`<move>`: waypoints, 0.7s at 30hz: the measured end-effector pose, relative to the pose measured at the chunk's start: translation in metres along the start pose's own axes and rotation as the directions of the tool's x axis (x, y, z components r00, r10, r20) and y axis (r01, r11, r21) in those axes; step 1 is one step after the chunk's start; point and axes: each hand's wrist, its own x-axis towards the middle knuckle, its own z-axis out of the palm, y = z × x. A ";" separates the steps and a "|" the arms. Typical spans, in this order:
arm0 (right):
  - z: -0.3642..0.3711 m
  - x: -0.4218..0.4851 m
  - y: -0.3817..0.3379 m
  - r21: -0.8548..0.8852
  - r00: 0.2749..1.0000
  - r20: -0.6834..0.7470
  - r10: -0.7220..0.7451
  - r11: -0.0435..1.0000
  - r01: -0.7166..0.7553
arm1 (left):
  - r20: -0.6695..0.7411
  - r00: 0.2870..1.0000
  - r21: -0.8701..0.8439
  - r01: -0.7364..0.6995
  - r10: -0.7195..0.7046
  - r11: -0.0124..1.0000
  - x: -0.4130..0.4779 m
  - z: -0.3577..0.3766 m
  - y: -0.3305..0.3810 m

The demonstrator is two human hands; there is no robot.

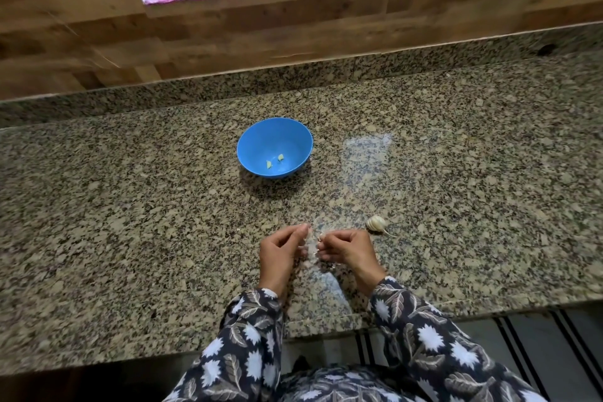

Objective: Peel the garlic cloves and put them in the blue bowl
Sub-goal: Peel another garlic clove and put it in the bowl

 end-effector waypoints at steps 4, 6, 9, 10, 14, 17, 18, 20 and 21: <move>-0.003 0.003 0.007 -0.153 0.996 -0.038 -0.085 0.985 0.078 | 0.012 0.995 -0.248 0.101 -0.101 0.964 -0.001 -0.005 -0.001; -0.004 0.007 0.011 -0.311 0.986 -0.050 -0.160 0.940 0.137 | 0.036 0.992 -0.290 0.129 -0.124 0.948 -0.002 -0.004 -0.001; -0.006 0.011 0.016 -0.486 0.972 -0.033 -0.234 0.853 0.189 | 0.075 0.988 -0.296 0.151 -0.135 0.943 -0.003 -0.004 0.000; -0.006 0.012 0.018 -0.536 0.966 -0.020 -0.256 0.819 0.206 | 0.085 0.987 -0.285 0.153 -0.134 0.946 -0.002 -0.005 -0.001; -0.008 0.012 0.020 -0.629 0.937 0.084 -0.340 0.711 0.315 | 0.104 0.987 -0.196 0.144 -0.125 0.970 -0.002 -0.008 -0.003; -0.006 0.009 0.014 -0.631 0.911 0.148 -0.386 0.672 0.388 | 0.105 0.989 -0.115 0.120 -0.108 0.986 0.000 -0.009 -0.002; -0.005 0.007 0.012 -0.638 0.904 0.160 -0.397 0.657 0.402 | 0.108 0.989 -0.099 0.115 -0.104 0.988 0.000 -0.009 -0.002; -0.004 0.006 0.012 -0.673 0.880 0.167 -0.444 0.601 0.431 | 0.108 0.990 -0.064 0.096 -0.088 0.993 -0.001 -0.006 -0.001; -0.005 0.007 0.013 -0.693 0.869 0.169 -0.465 0.571 0.440 | 0.101 0.992 -0.033 0.075 -0.072 0.997 -0.001 -0.005 -0.001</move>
